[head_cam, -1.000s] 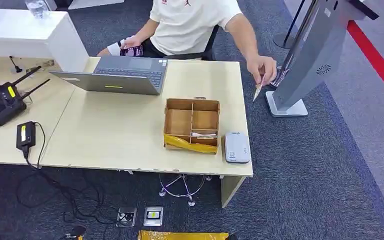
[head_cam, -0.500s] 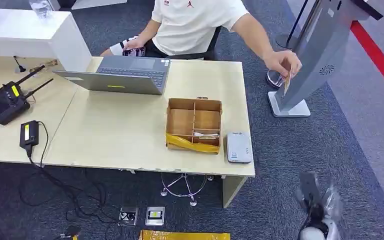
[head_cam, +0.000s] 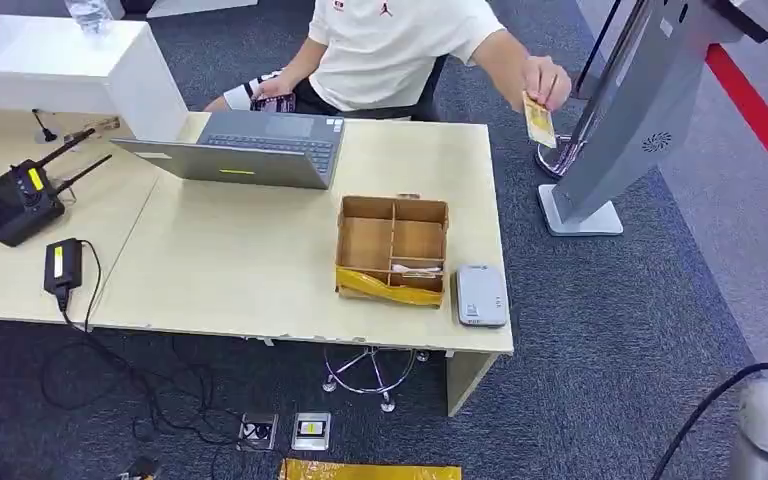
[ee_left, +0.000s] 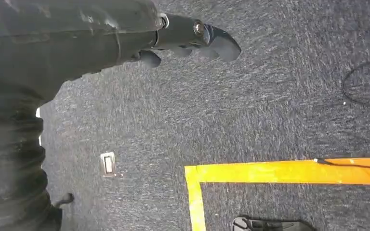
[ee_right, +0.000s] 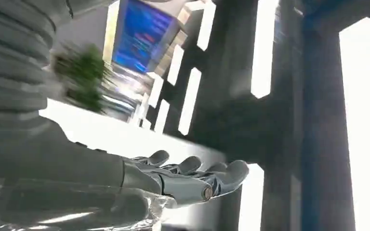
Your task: Pass the card to the sensor for recognition and then transmit it.
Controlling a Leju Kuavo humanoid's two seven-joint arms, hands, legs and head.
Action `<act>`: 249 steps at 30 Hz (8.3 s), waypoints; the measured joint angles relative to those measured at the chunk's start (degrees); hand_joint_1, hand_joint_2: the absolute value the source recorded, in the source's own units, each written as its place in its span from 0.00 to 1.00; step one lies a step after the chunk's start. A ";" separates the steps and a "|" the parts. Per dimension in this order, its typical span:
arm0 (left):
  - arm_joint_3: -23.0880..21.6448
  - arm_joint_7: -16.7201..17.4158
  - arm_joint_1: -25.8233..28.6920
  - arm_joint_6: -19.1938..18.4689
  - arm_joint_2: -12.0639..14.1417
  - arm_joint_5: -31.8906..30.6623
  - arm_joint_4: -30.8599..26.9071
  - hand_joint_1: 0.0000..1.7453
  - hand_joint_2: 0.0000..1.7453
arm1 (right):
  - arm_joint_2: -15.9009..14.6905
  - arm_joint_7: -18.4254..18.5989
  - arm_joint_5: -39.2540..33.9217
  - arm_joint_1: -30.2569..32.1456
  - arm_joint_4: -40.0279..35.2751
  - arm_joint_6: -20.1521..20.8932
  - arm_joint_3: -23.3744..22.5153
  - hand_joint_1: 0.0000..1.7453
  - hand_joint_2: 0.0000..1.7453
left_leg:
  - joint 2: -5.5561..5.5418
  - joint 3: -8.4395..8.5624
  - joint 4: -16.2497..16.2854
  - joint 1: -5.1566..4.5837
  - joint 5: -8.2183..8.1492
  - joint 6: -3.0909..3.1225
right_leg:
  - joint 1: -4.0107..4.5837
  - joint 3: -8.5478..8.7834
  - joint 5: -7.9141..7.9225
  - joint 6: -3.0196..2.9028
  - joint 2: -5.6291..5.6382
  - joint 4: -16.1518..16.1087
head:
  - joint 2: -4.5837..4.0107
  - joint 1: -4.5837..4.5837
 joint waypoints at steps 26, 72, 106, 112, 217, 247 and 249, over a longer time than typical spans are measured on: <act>-0.96 -0.96 -0.92 -0.63 -0.24 -1.53 0.09 0.00 1.00 | -6.51 11.65 18.11 -11.90 -4.07 28.46 40.55 0.00 1.00 | 0.17 -0.07 -0.01 0.03 -0.01 0.01 | 0.05 -0.08 0.00 0.00 0.08 0.02 | 0.00 0.00; -3.80 -2.58 -1.05 -2.16 -0.22 -4.02 0.13 0.00 1.00 | 2.12 15.56 18.35 -28.84 44.84 36.37 58.71 0.00 1.00 | 0.19 -0.18 0.00 0.04 0.00 0.00 | 0.07 -0.20 0.00 -0.01 0.10 0.04 | 0.00 0.00; -4.83 -2.75 -0.97 -1.68 -0.22 -3.91 0.24 0.00 1.00 | 2.19 15.14 13.07 -28.10 52.32 30.71 59.47 1.00 1.00 | 0.23 -0.16 0.01 0.04 0.00 0.00 | 0.07 -0.23 0.01 -0.01 0.13 0.04 | 0.00 0.00; -4.83 -2.73 -0.89 -1.62 -0.22 -3.50 0.26 0.00 1.00 | 1.92 15.12 4.60 -25.87 52.95 24.65 55.71 1.00 1.00 | 0.25 -0.15 0.02 0.03 0.00 0.00 | 0.06 -0.24 0.01 0.00 0.15 0.03 | 0.00 0.00; -8.22 -2.47 -1.33 -0.98 -0.37 -3.78 0.55 0.00 1.00 | 9.29 16.56 10.04 -32.03 63.13 23.65 53.04 1.00 1.00 | 0.44 -0.19 0.01 0.06 0.00 0.00 | 0.09 -0.26 0.06 -0.02 0.38 0.03 | 0.00 0.00; -9.53 -2.16 -0.86 -0.53 -0.37 -0.59 0.63 0.00 1.00 | 5.95 14.99 -4.17 -14.28 38.56 10.03 46.36 0.00 1.00 | 0.52 -0.12 0.02 0.06 -0.08 -0.03 | 0.09 -0.29 0.06 -0.02 0.50 -0.04 | 0.00 0.00; -9.49 -2.12 -0.79 -0.24 -0.37 0.09 0.68 0.00 1.00 | 5.29 13.83 -8.02 -10.00 32.28 9.86 45.59 0.00 1.00 | 0.52 -0.14 0.01 0.06 -0.09 -0.02 | 0.09 -0.30 0.06 -0.02 0.50 -0.04 | 0.00 0.00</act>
